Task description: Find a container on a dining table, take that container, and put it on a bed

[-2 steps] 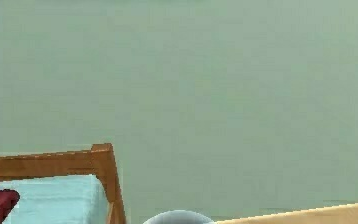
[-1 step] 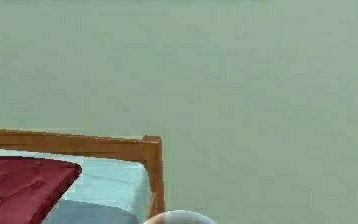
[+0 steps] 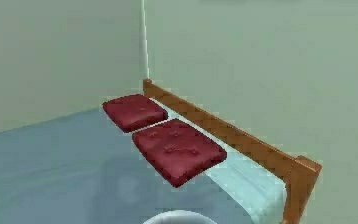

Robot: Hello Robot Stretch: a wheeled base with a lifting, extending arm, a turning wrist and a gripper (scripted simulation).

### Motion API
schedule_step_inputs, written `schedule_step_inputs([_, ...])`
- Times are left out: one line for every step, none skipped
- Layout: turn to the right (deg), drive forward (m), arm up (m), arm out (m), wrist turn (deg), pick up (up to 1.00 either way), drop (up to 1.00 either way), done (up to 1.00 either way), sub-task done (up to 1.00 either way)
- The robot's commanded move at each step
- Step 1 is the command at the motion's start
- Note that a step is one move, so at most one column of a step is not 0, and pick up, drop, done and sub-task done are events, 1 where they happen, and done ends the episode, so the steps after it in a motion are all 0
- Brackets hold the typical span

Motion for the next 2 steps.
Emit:
schedule_step_inputs([-45.0,0.0,0.0,0.0,0.0,0.0,0.0,0.0,0.0])
schedule_step_inputs([-45.0,0.0,0.0,0.0,0.0,0.0,0.0,0.0,0.0])
